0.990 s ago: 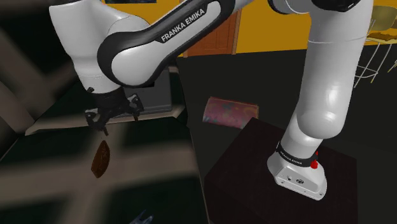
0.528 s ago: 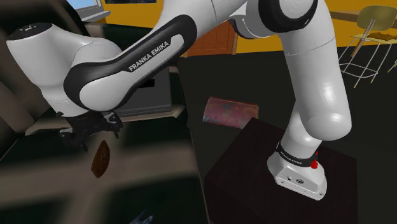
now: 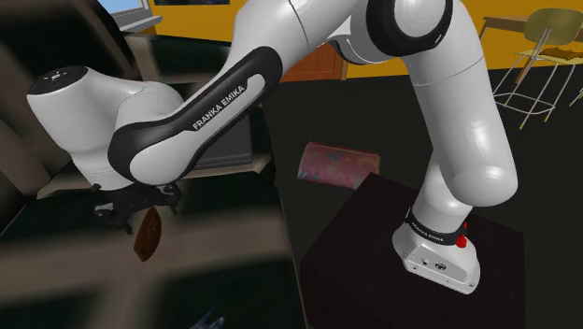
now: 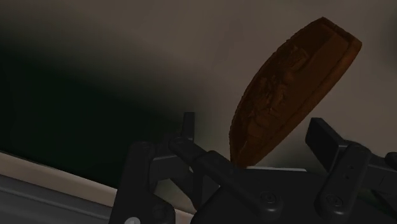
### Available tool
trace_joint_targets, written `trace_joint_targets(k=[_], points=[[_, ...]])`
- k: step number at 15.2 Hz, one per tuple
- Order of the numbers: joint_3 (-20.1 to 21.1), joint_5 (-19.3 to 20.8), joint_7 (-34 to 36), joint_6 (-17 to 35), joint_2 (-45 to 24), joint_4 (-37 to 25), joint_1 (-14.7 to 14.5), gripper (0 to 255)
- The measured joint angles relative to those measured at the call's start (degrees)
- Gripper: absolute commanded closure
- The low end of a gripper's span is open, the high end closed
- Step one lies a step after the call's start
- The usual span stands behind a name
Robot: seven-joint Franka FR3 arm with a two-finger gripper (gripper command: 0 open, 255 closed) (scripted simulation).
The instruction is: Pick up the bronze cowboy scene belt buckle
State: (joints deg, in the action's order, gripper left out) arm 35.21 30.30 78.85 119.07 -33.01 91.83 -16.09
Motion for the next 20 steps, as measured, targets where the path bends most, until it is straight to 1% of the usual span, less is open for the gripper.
trace_joint_targets(k=[10,20], points=[[-0.04,0.1,0.09,0.21,-0.09,0.01,-0.05,255],[1.21,-2.04,-1.84,-4.88,2.31,-3.15,0.29,255]])
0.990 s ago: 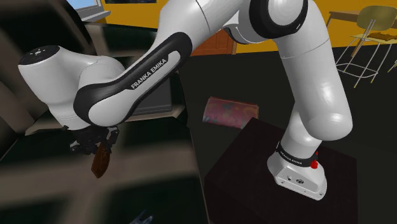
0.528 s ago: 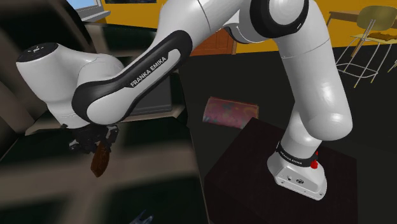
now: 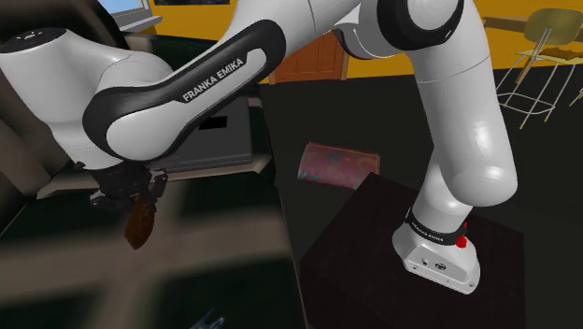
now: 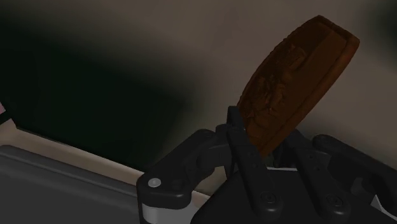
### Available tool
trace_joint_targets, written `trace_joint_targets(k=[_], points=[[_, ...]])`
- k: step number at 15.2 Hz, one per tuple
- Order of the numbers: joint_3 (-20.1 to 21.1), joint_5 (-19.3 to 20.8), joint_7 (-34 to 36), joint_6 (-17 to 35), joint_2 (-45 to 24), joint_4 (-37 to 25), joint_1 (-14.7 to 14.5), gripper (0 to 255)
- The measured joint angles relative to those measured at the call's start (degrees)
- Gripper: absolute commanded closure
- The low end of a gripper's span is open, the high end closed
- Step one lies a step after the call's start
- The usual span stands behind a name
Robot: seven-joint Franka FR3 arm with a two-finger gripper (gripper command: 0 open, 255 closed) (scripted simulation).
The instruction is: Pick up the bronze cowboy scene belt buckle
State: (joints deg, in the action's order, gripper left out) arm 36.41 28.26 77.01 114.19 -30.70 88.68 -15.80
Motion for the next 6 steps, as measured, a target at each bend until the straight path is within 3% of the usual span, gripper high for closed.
trace_joint_targets(k=[6], points=[[0.68,-1.24,-1.2,-3.37,1.44,-2.31,0.14,255]])
